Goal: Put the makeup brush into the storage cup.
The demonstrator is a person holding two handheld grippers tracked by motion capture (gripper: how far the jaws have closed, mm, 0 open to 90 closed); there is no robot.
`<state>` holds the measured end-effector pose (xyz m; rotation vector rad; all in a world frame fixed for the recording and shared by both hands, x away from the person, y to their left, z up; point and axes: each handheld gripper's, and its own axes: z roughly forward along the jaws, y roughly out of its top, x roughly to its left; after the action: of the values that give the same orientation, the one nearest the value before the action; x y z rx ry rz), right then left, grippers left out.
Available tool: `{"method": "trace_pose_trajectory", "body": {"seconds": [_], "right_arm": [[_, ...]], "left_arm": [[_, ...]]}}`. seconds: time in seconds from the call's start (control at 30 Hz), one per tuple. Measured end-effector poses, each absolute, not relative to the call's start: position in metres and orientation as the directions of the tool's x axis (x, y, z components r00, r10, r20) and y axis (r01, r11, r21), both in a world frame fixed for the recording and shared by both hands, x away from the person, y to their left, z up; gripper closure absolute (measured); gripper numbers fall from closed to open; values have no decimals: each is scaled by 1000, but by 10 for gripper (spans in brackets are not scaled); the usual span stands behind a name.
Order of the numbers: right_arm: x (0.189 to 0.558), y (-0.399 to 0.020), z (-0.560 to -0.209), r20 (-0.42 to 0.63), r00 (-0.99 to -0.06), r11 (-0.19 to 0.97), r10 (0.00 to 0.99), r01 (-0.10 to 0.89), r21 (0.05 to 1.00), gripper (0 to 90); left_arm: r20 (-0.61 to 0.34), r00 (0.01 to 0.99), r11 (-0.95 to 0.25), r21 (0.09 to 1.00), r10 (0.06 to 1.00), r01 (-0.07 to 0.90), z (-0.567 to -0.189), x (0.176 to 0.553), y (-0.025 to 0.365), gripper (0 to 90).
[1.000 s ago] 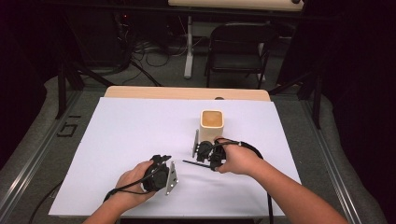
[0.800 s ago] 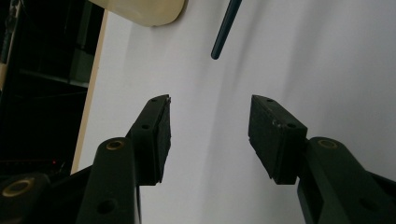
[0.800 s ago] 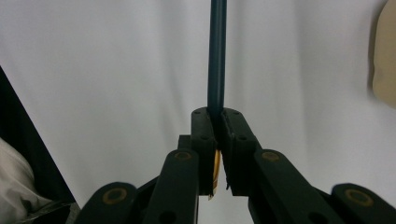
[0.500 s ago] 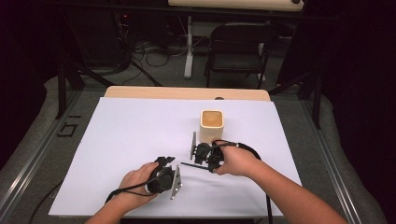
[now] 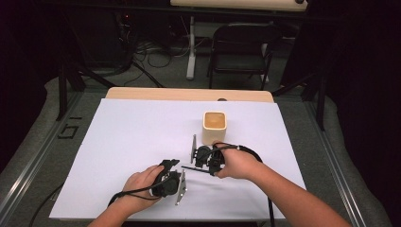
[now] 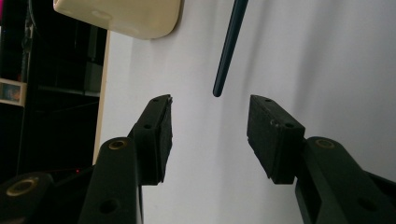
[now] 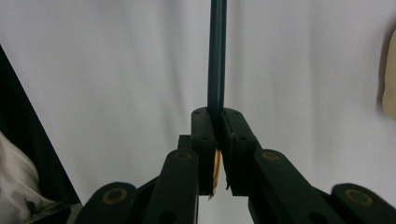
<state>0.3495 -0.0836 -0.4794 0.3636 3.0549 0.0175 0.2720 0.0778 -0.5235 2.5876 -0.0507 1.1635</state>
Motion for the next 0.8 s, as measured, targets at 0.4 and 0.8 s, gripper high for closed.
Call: {"method": "trace_pose_trajectory", "body": {"seconds": [0.4, 0.8], "right_arm": [[348, -82, -480, -64, -972, 974, 227, 226, 16, 842], [346, -76, -481, -60, -974, 976, 218, 217, 11, 842]], "left_arm": [[750, 657, -951, 254, 79, -175, -527, 269, 71, 510], [769, 639, -960, 197, 24, -202, -531, 267, 65, 543]]}}
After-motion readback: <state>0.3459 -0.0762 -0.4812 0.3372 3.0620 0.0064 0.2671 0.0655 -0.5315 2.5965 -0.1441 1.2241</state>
